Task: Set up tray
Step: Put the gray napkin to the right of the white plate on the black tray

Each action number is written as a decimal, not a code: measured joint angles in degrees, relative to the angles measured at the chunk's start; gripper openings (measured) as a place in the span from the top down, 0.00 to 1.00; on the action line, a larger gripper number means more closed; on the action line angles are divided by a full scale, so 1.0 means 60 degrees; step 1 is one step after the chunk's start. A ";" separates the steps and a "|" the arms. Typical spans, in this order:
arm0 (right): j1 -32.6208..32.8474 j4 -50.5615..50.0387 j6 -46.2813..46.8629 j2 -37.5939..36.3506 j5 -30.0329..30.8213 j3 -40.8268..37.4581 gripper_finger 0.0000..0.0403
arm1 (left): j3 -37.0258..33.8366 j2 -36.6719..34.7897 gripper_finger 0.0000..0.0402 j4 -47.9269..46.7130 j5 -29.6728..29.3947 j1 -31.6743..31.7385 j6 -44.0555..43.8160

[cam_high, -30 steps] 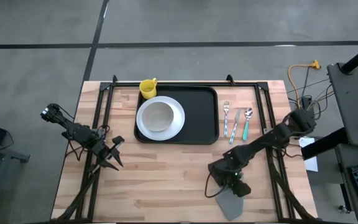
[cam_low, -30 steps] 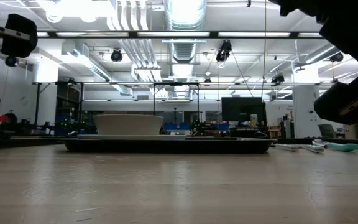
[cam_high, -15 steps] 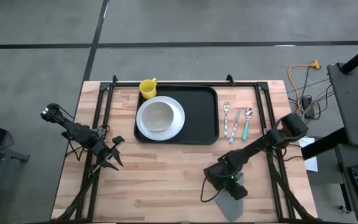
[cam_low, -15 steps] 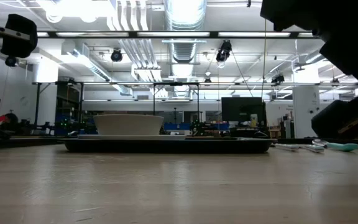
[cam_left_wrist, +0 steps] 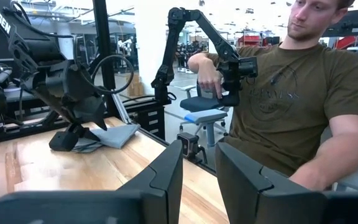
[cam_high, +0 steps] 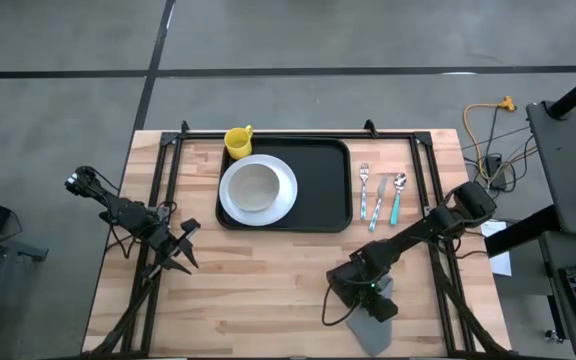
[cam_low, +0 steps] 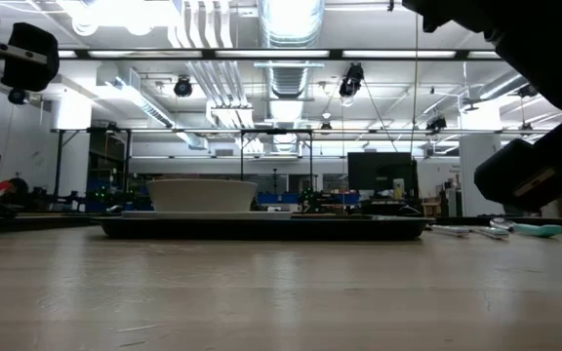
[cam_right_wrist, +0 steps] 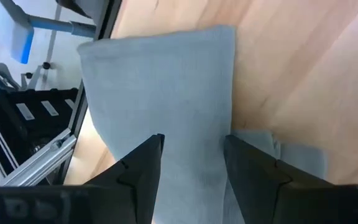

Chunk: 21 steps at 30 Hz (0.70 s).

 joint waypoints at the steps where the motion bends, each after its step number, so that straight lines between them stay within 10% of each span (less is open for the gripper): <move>1: -0.0004 0.0041 -0.0017 0.0000 0.0002 0.0009 0.60 | 0.0000 0.0000 0.81 0.0001 0.0000 0.0000 -0.0001; 21: 0.0034 0.0137 0.0065 -0.0011 0.0147 -0.0242 0.64 | 0.0000 0.0000 0.81 0.0001 0.0000 0.0000 0.0000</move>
